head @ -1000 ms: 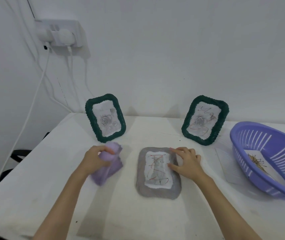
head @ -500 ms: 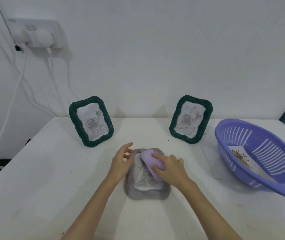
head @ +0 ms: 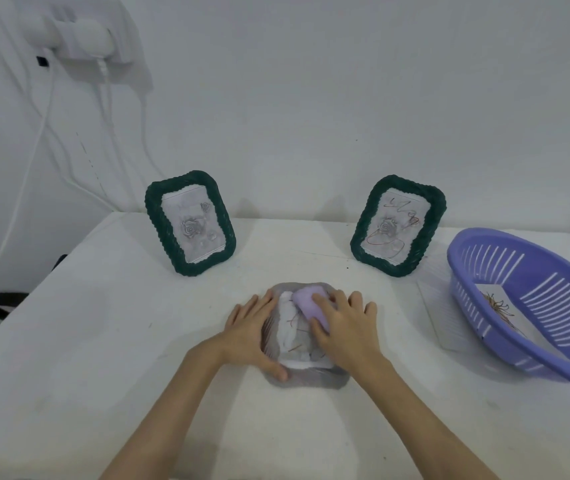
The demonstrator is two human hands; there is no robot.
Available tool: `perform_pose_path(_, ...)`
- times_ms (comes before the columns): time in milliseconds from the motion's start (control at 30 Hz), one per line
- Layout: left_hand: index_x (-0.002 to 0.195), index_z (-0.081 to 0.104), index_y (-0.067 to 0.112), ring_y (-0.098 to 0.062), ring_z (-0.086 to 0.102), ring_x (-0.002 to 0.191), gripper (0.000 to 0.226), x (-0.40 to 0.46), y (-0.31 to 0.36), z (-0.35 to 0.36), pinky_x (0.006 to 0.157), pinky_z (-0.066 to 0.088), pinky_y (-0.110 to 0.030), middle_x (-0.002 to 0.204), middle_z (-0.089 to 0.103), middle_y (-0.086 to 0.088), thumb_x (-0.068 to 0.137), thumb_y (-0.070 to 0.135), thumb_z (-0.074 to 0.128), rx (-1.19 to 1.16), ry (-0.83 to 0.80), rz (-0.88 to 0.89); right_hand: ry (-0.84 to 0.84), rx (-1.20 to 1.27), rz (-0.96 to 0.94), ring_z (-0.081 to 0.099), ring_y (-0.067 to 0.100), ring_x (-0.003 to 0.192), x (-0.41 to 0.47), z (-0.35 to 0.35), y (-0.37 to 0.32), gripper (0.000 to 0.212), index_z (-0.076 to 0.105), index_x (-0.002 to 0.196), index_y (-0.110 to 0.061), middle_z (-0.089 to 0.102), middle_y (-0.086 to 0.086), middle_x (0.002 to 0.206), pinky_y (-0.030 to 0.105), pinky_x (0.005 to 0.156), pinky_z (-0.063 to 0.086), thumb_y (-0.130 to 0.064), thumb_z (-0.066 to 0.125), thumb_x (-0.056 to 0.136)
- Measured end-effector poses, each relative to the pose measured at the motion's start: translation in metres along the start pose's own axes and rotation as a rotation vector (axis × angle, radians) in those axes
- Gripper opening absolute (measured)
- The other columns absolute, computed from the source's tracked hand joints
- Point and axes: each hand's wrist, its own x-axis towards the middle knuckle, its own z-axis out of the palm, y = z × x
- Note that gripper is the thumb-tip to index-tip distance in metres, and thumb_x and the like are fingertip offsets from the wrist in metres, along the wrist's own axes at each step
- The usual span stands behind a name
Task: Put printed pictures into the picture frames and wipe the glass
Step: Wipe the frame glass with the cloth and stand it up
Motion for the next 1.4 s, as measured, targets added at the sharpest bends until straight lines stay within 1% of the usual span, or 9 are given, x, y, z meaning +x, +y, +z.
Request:
perform_pose_path(100,0.146,-0.009,0.03,-0.009,-0.013,0.143,0.142,-0.001,0.0,0.001,0.115,-0.01,-0.035,0.155,-0.011,0.012,0.035,0.074,0.068,-0.009,0.062,0.017,-0.002,0.037,0.033,0.054,0.027,0.067,0.006,0.007,-0.003,0.035,0.067,0.095,-0.018,0.063,0.008,0.086,0.037,0.054,0.042,-0.035,0.068,0.065)
perform_pose_path(333,0.146,-0.008,0.028,-0.007,-0.008,0.143,0.141,-0.005,0.002,0.005,0.113,-0.01,-0.031,0.156,-0.003,0.01,0.034,0.079,0.061,-0.038,0.13,0.029,0.004,0.05,0.039,0.054,0.026,0.066,0.031,0.018,-0.022,0.042,0.069,0.09,-0.02,0.065,0.004,0.08,0.033,0.061,0.041,-0.04,0.036,0.075)
perform_pose_path(633,0.148,-0.007,0.024,-0.005,-0.013,0.142,0.139,-0.003,0.0,0.006,0.113,-0.012,-0.03,0.156,-0.01,0.009,0.037,0.081,0.056,-0.018,0.131,0.039,0.057,0.128,-0.09,0.053,0.022,0.067,-0.002,0.001,-0.046,0.029,0.068,0.077,-0.029,0.062,-0.006,0.074,0.036,0.06,0.04,-0.037,0.04,0.078)
perform_pose_path(700,0.147,-0.011,0.02,-0.006,-0.015,0.142,0.144,-0.003,-0.001,0.005,0.113,-0.013,-0.029,0.156,-0.012,0.007,0.034,0.082,0.053,-0.002,0.111,0.027,0.042,0.157,-0.113,0.052,0.021,0.068,-0.016,-0.006,-0.042,0.028,0.068,0.077,-0.033,0.062,-0.009,0.075,0.034,0.061,0.032,-0.037,0.04,0.077)
perform_pose_path(800,0.146,-0.016,0.019,-0.008,-0.017,0.142,0.158,-0.002,-0.002,0.003,0.115,-0.013,-0.032,0.156,-0.016,0.007,0.022,0.093,0.048,0.045,0.071,0.023,0.027,0.194,-0.161,0.05,0.019,0.068,-0.034,-0.016,-0.03,0.025,0.067,0.081,-0.039,0.059,-0.012,0.076,0.031,0.067,0.013,-0.037,0.043,0.076)
perform_pose_path(1067,0.147,-0.008,0.023,0.002,-0.011,0.137,0.148,-0.007,0.001,0.002,0.113,-0.016,-0.029,0.156,-0.009,0.01,0.03,0.082,0.06,-0.035,0.1,0.048,-0.075,0.074,0.017,0.05,0.024,0.065,-0.02,-0.009,0.004,0.018,0.071,0.076,-0.032,0.061,-0.005,0.078,0.033,0.061,0.026,-0.023,0.075,0.062)
perform_pose_path(1133,0.148,-0.007,0.022,-0.002,-0.011,0.141,0.143,-0.008,0.001,0.003,0.113,-0.015,-0.029,0.156,-0.007,0.01,0.035,0.08,0.06,-0.054,0.108,0.043,-0.123,0.079,0.059,0.052,0.027,0.076,0.002,-0.007,-0.001,0.017,0.072,0.083,-0.027,0.063,-0.001,0.087,0.036,0.066,0.031,-0.019,0.073,0.068)
perform_pose_path(1233,0.148,-0.006,0.023,-0.003,-0.01,0.142,0.142,-0.011,0.003,0.003,0.114,-0.014,-0.03,0.156,-0.005,0.01,0.035,0.079,0.06,-0.062,0.112,0.036,-0.238,0.174,0.062,0.042,0.028,0.103,0.032,0.0,-0.01,0.025,0.065,0.107,-0.022,0.055,0.001,0.115,0.039,0.082,0.025,-0.018,0.051,0.088)
perform_pose_path(1400,0.148,-0.004,0.021,-0.004,-0.006,0.143,0.142,-0.012,0.004,0.001,0.114,-0.011,-0.029,0.156,-0.003,0.008,0.033,0.08,0.056,-0.051,0.127,0.034,-0.265,0.232,-0.084,0.039,0.026,0.113,0.022,-0.009,-0.014,0.032,0.057,0.12,-0.026,0.052,-0.004,0.124,0.038,0.082,0.019,-0.022,0.045,0.091)
